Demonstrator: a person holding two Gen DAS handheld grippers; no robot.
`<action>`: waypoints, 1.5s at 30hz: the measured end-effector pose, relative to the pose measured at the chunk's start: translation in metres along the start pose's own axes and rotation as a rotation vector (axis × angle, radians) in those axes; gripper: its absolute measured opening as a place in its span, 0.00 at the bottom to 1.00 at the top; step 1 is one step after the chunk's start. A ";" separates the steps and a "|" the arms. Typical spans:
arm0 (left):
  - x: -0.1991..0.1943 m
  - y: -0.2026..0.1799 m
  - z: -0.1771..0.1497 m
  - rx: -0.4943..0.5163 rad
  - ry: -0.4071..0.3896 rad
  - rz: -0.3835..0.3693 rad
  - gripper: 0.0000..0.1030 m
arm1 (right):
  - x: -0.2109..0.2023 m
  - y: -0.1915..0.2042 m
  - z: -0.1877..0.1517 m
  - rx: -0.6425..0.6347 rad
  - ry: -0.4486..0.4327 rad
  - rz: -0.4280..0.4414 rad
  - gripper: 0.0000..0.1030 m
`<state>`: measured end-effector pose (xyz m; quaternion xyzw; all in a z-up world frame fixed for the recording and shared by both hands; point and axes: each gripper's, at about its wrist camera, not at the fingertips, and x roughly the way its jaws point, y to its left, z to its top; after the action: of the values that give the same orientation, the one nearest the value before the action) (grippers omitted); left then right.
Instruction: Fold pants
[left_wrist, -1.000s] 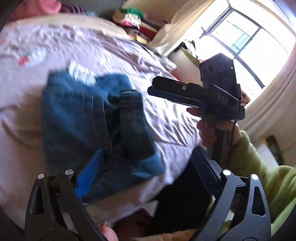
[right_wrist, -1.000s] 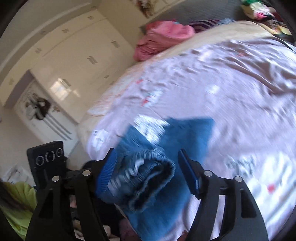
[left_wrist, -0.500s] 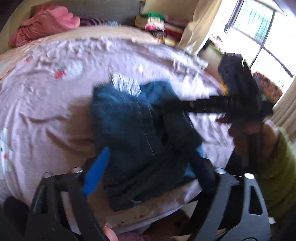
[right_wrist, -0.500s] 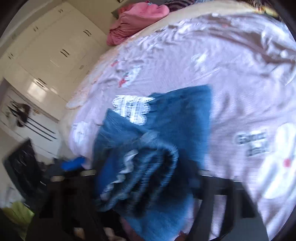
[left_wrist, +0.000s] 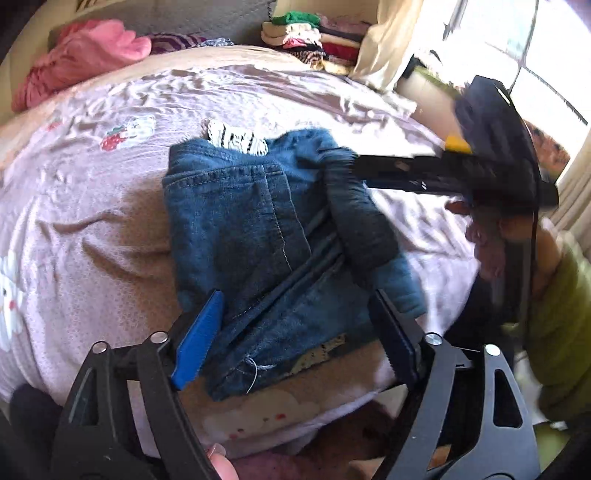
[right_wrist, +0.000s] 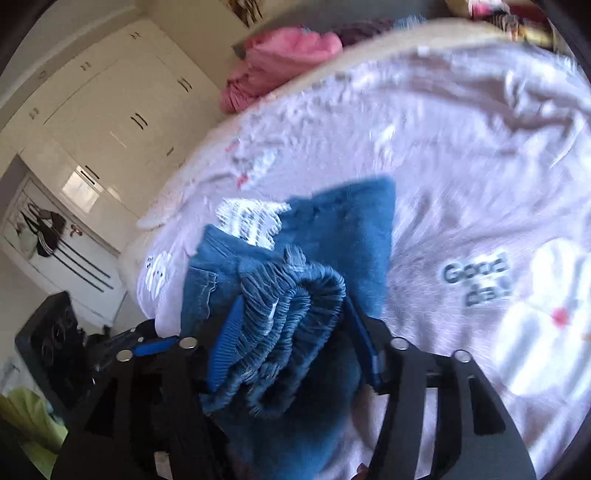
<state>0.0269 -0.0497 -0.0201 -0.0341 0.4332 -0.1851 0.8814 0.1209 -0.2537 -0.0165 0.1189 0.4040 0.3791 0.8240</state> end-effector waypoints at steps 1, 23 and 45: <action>-0.008 0.004 0.002 -0.016 -0.019 -0.021 0.74 | -0.014 0.010 -0.004 -0.053 -0.028 0.007 0.58; 0.047 0.031 0.063 -0.090 0.085 -0.029 0.55 | 0.003 0.069 -0.063 -0.492 0.204 0.032 0.06; 0.019 0.010 0.060 -0.046 -0.008 0.039 0.69 | -0.048 0.056 -0.061 -0.268 0.021 -0.052 0.50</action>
<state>0.0870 -0.0531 0.0012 -0.0465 0.4343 -0.1579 0.8856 0.0266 -0.2571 -0.0002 -0.0067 0.3614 0.4092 0.8378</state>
